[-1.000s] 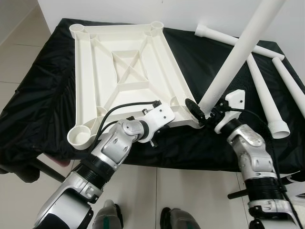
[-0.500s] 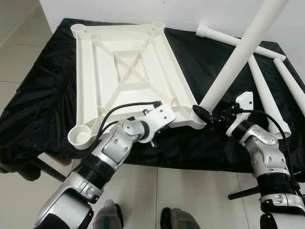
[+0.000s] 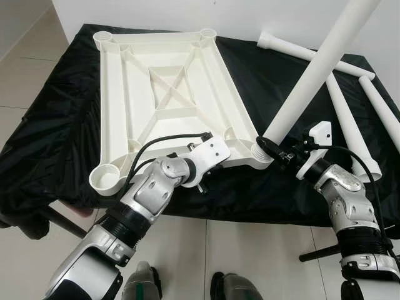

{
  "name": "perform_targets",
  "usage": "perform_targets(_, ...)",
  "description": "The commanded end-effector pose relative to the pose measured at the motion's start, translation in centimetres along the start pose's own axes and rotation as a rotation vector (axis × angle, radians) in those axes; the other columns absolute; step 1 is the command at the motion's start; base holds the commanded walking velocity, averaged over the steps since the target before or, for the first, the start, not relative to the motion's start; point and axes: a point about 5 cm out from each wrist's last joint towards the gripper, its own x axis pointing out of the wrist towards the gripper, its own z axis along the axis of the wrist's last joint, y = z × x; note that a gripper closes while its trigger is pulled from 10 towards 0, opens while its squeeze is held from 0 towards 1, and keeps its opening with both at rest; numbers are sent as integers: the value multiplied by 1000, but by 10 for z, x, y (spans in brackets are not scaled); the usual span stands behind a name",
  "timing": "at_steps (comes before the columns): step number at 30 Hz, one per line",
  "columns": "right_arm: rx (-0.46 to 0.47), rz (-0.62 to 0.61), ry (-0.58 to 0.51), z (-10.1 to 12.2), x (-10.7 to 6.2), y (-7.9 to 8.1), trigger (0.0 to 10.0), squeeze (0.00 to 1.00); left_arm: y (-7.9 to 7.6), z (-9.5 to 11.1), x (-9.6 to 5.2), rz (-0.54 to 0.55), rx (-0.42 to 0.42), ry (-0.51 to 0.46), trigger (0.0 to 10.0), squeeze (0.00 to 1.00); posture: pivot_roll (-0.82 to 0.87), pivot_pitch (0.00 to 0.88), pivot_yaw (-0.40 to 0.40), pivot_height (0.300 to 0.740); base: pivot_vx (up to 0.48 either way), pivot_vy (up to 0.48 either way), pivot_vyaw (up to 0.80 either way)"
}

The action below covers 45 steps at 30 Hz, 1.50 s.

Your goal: Building children table

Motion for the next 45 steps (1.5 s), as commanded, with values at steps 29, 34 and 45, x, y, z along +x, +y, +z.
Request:
perform_targets(29, 94, -509, -43, -7, 40, 60, 10000, 0, -10, 5, 3, -67, 19, -21, 10000, 0, -12, 87, -45, 740, 0, 0, 0)
perform_targets(34, 87, -558, -45, -8, 41, 63, 10000, 0, -11, 5, 3, -69, 20, -22, 10000, 0, -13, 84, -43, 740, 0, 0, 0)
perform_targets(45, 82, -719, -51, -5, 47, 70, 10000, 0, -13, 6, 5, -76, 26, -26, 10000, 0, -11, 66, -50, 740, 0, 0, 0)
